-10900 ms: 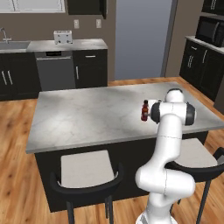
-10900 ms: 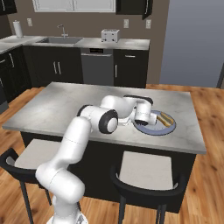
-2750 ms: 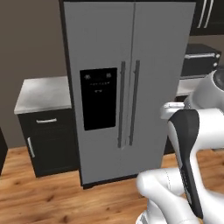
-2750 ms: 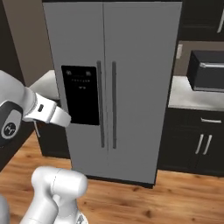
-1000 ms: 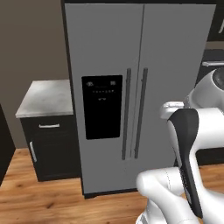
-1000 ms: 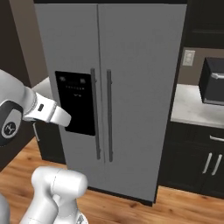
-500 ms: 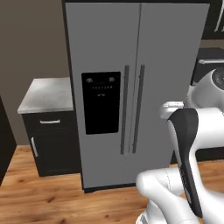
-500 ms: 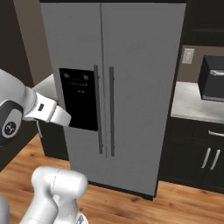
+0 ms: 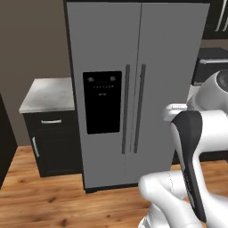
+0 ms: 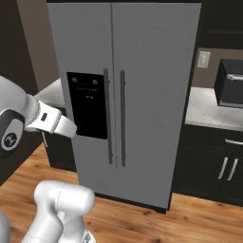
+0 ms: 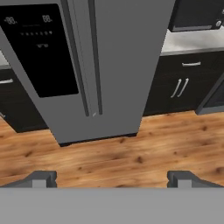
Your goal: Move the hot dog bun to the plate on the dining table and place the condiment next to that plate. Then navigate to the fridge and take the sausage and place it on the plate as well.
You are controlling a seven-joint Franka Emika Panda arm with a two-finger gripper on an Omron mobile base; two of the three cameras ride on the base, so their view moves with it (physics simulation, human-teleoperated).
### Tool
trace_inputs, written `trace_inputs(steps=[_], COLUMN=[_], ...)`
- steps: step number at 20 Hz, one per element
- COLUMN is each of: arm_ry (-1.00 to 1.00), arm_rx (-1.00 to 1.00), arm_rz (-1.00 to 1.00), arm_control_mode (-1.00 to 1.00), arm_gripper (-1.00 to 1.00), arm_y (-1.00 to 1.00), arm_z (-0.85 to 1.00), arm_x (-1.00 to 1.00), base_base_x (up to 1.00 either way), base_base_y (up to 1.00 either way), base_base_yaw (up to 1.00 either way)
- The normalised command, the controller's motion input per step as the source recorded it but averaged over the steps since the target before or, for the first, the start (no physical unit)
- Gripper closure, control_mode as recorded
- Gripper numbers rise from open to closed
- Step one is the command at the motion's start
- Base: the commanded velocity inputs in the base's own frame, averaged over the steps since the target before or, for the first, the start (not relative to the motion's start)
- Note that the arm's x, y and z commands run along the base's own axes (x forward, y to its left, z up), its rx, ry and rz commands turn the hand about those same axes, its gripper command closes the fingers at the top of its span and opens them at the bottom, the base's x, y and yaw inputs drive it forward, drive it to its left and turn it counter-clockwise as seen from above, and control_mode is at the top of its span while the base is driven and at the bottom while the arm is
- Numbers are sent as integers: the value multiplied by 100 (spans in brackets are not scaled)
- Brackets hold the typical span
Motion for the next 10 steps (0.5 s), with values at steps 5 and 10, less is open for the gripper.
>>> trace_inputs(steps=[5, 10], arm_ry=[0, 0], arm_rx=[0, 0], arm_rz=[0, 0], arm_control_mode=[100, -100], arm_gripper=[-100, -100], arm_y=[0, -2], arm_z=[0, 0], arm_x=[0, 4], base_base_x=[6, 16], base_base_y=[0, -2], base_base_yaw=[0, 0])
